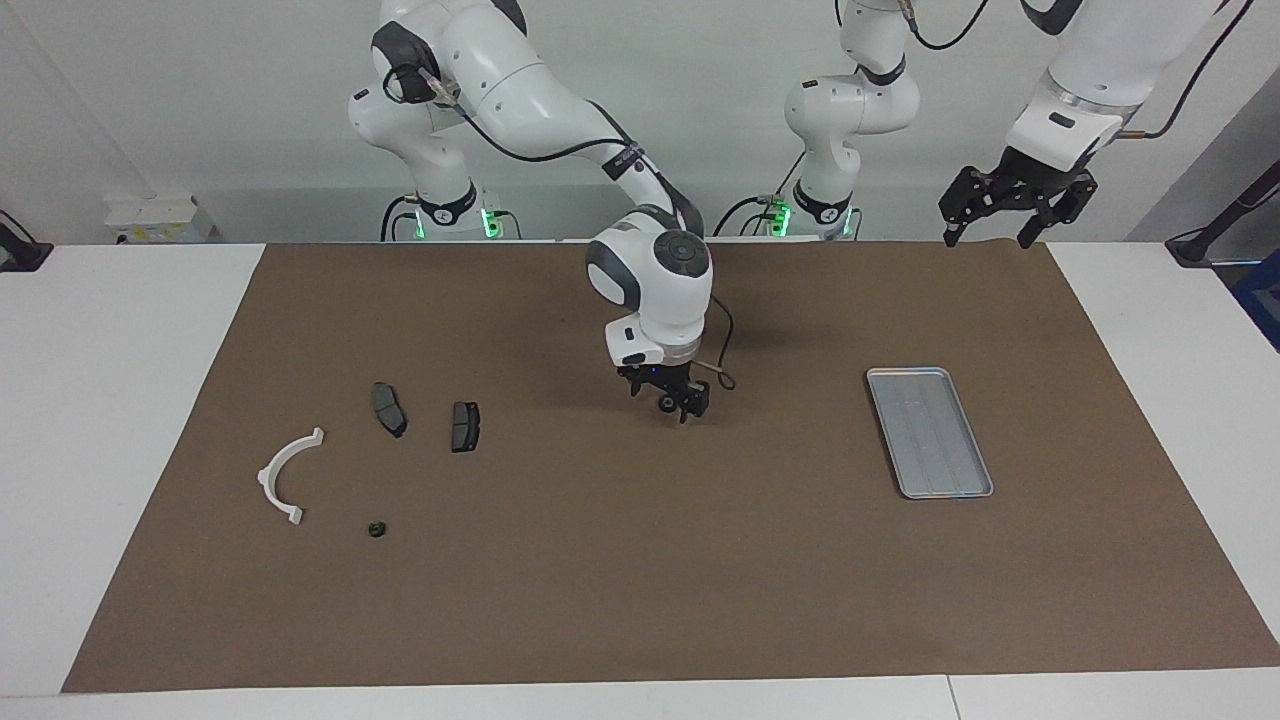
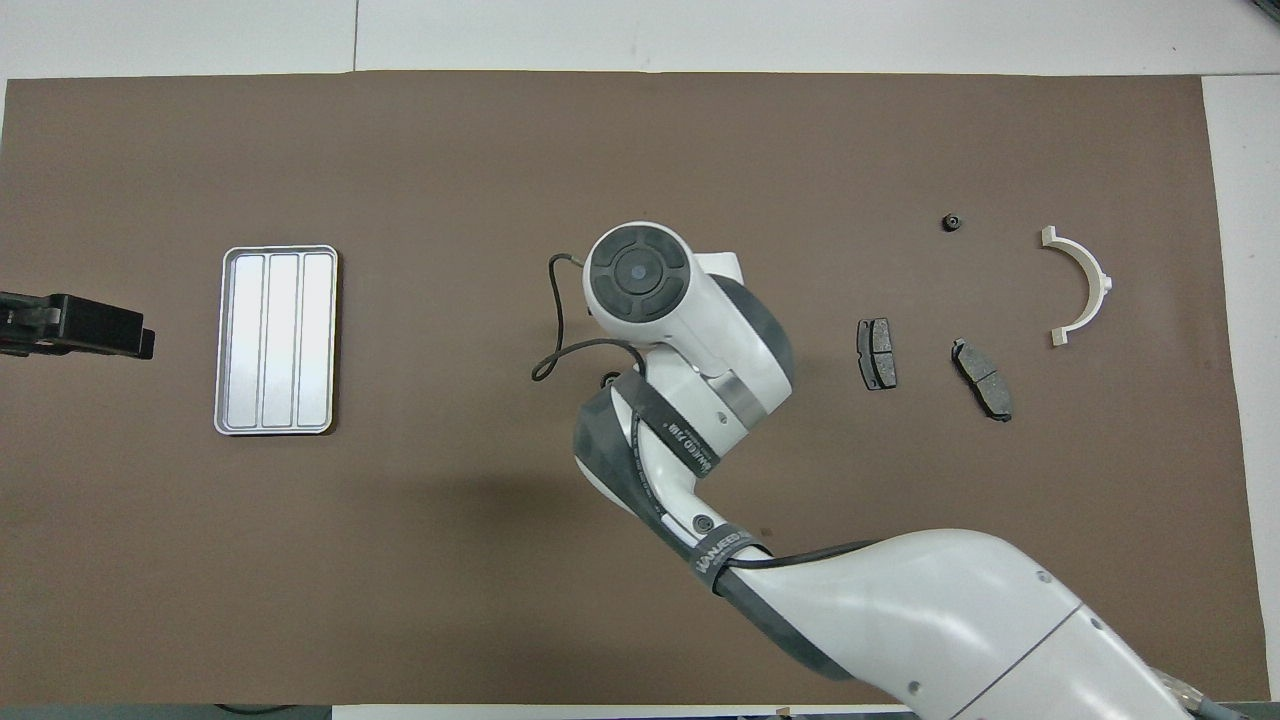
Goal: Pick bearing gear from pile to tray
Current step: 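Set the bearing down at center, open the right gripper, withdraw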
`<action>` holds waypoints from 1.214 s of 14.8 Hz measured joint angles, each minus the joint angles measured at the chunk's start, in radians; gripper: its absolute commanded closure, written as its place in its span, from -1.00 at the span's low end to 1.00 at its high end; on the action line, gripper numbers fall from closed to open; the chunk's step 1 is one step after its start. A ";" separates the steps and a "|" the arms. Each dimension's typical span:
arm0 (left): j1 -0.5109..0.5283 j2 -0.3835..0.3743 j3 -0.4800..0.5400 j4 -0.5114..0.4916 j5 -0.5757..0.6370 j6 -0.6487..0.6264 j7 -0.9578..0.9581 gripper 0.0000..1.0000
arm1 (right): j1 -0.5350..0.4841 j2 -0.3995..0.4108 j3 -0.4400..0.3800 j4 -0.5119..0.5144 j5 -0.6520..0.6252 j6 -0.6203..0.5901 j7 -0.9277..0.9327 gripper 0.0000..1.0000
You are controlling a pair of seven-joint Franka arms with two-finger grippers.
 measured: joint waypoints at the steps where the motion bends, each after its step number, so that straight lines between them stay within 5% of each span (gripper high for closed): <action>1: 0.000 0.000 0.000 0.000 0.000 0.000 0.000 -1.00 | -0.039 -0.023 0.000 0.007 0.000 -0.031 -0.085 -1.00; 6: 0.000 0.000 0.000 0.000 0.000 0.000 0.000 -1.00 | -0.227 -0.108 0.001 0.010 0.000 -0.175 -0.503 -1.00; 11: 0.000 0.000 0.000 0.000 0.000 0.000 0.000 -1.00 | -0.351 -0.113 0.000 0.005 0.000 -0.198 -0.746 -1.00; 18: 0.001 -0.003 0.012 0.000 0.000 0.000 -0.003 -1.00 | -0.544 -0.113 0.001 -0.094 0.000 -0.026 -1.063 -1.00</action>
